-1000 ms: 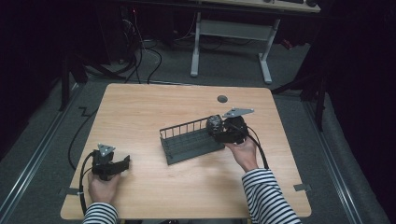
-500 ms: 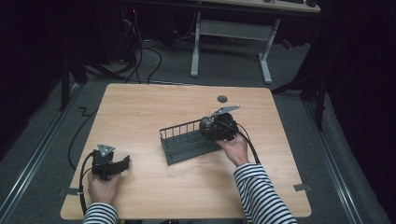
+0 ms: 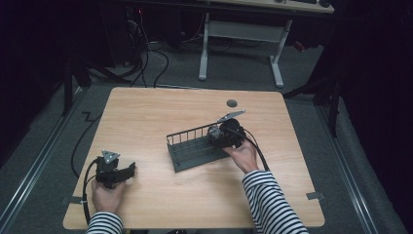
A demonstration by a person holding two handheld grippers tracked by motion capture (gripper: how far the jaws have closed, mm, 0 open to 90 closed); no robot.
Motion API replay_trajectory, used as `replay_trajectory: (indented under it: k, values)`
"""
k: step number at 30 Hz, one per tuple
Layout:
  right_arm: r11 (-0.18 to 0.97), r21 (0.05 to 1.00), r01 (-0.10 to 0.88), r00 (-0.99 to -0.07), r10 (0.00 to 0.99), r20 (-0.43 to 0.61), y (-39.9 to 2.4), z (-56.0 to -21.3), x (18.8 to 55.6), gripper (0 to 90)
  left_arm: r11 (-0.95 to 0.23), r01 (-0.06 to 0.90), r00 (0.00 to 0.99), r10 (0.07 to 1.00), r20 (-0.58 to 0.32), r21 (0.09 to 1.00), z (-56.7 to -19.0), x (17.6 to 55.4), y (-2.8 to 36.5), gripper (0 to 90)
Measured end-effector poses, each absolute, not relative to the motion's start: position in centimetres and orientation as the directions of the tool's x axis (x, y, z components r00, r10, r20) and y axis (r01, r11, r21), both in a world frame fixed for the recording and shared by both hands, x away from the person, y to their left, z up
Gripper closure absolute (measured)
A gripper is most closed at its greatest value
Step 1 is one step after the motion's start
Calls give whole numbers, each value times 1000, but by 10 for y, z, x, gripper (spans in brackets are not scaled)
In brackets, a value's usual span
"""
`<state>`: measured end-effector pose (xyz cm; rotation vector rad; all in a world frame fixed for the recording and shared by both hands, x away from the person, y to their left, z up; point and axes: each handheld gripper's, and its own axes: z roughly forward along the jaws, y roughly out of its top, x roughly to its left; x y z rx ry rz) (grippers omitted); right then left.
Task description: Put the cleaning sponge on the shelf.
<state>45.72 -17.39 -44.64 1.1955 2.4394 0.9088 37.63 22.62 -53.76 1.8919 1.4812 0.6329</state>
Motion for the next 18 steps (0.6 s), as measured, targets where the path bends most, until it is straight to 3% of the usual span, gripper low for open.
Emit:
replay_trajectory:
  k: [8,18]
  values:
    - [444,669,596,-623,782,36,-179,-443,454,257,-155,658,247,969,-16,737,-538,376,226,231]
    - [396,747,533,-618,786,24,-195,-427,436,277,-155,658,245,969,-15,737,-538,376,226,231]
